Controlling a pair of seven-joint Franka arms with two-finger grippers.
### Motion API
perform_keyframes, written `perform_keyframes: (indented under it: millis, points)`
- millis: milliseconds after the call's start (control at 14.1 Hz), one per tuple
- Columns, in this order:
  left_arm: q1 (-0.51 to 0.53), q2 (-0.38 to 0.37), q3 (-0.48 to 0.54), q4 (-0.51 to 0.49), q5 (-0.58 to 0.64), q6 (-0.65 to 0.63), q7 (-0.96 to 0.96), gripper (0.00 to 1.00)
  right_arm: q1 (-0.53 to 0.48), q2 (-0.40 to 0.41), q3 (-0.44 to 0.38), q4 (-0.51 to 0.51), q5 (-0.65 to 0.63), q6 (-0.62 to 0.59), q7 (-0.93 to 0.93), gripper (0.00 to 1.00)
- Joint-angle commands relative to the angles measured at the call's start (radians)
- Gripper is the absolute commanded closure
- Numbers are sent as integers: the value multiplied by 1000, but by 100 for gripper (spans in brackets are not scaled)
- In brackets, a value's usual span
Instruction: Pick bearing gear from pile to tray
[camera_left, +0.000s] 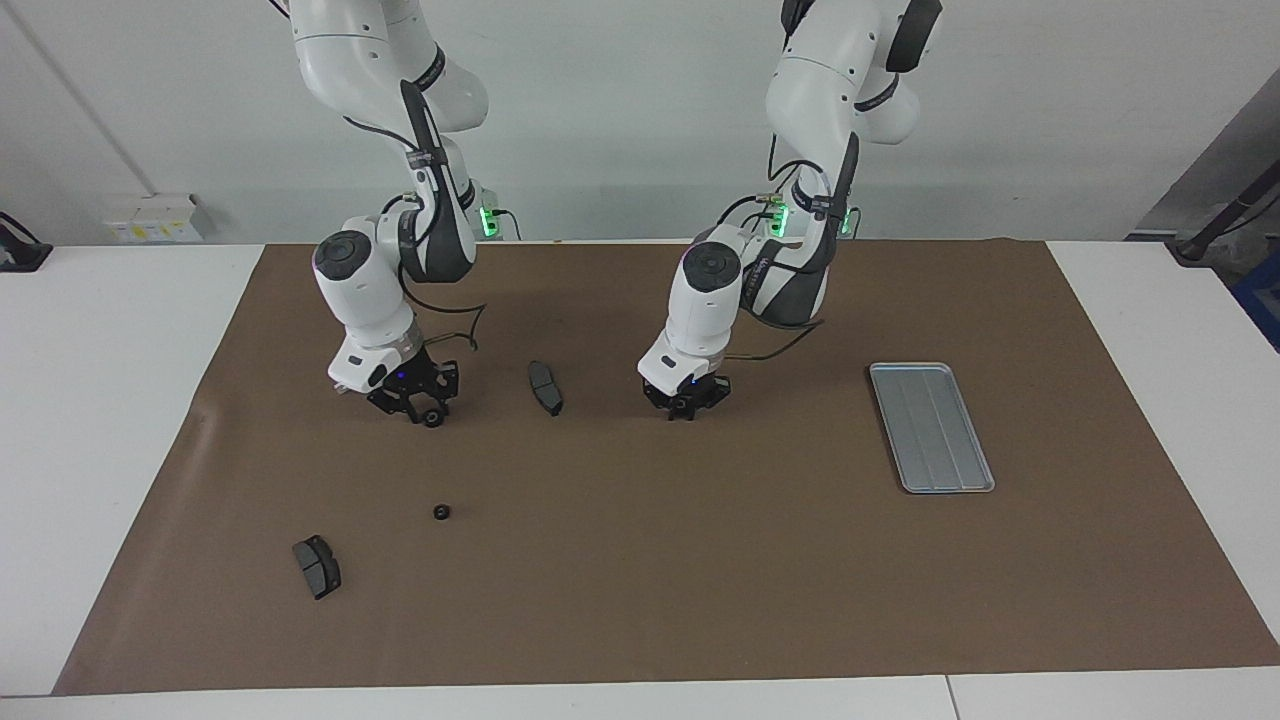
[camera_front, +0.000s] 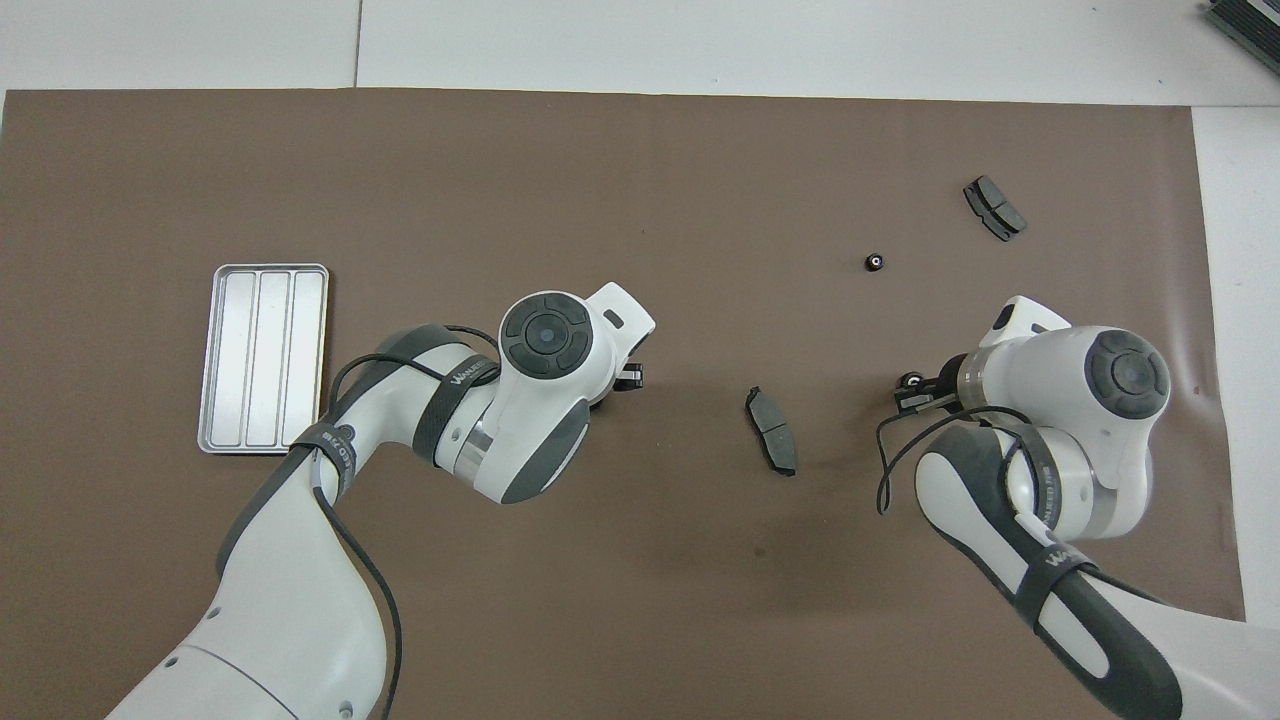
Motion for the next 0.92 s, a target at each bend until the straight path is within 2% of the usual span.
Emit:
perform_keyframes:
  millis: [0,142,284,497,711,853]
  points:
    - [11,-19,15,31,20,-74,-7,100,-6,-12,7,-20,30,26,-8,100]
    - [87,-17,14,113,20,-163,26,100,0,-14,9,2,30,17,44,100]
    - [185,-45,11,121,11,-199,141,100,4,-32,9,54,30,-56,86,100]
    - [336,-83,12,91,9,-216,330,100,4,-40,15,205,30,-225,182,100]
    - [492,-103,16,42,7,-214,593,100,37,-15,23,353,29,-337,314,100]
    - [564,-112,16,4,7,-188,706,100,39,14,82,419,27,-360,423,100]
